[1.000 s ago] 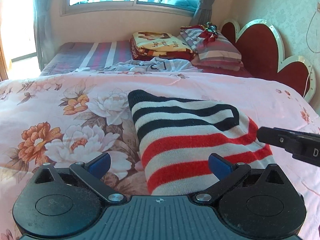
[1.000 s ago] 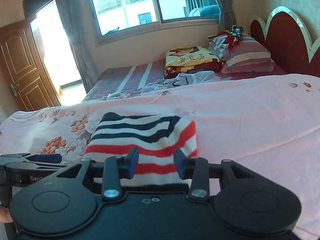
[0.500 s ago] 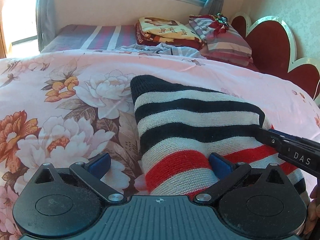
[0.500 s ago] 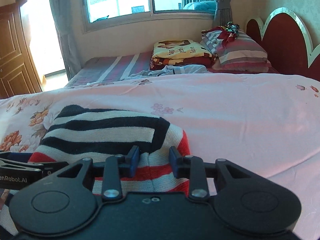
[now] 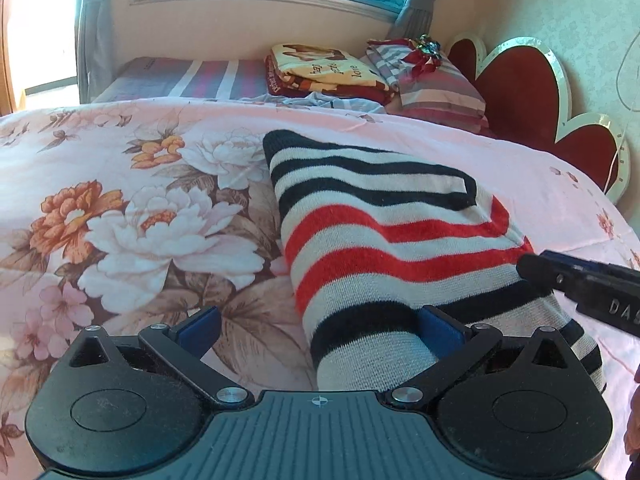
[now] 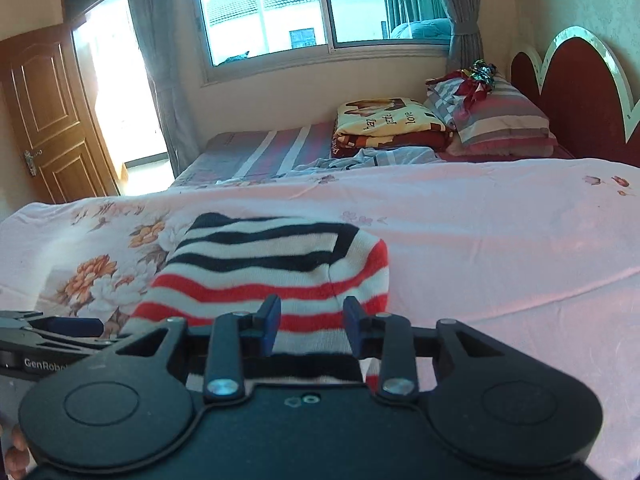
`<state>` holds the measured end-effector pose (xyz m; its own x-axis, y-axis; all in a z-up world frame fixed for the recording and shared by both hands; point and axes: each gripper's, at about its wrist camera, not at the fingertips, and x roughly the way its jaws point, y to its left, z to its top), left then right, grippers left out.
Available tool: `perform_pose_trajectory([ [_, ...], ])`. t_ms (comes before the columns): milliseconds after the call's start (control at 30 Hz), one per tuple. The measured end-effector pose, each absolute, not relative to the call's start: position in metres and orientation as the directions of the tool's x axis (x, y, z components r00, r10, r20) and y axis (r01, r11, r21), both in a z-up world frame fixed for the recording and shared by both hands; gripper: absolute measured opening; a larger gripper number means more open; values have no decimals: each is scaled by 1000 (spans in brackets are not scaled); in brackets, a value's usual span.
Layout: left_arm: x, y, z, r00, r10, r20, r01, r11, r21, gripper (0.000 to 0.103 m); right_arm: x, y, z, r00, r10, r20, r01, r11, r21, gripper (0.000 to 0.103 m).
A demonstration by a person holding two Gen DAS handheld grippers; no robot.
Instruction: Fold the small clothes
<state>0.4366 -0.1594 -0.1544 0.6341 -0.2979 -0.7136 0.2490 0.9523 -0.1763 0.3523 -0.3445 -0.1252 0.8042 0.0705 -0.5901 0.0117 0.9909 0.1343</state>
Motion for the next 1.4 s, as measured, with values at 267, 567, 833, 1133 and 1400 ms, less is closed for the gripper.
perform_pose_trajectory([
  [267, 433, -167, -155, 640, -252, -726, 232, 964, -131, 103, 357, -363, -159, 751, 25, -660, 97, 984, 149, 49],
  [567, 381, -161, -150, 630, -265, -730, 281, 954, -104, 103, 291, -354, -121, 801, 48, -597, 51, 988, 148, 38],
  [833, 372, -165, -176, 594, -257, -762, 274, 956, -108, 103, 272, -346, -162, 751, -16, -660, 54, 998, 38, 25],
  [1133, 370, -160, -178, 592, -288, -753, 306, 944, -121, 103, 274, -344, -163, 728, -50, -684, 137, 988, 73, 25],
  [1400, 369, -152, -161, 578, -308, -755, 304, 941, -151, 103, 283, -339, -157, 654, -76, -752, 130, 991, 13, 26],
])
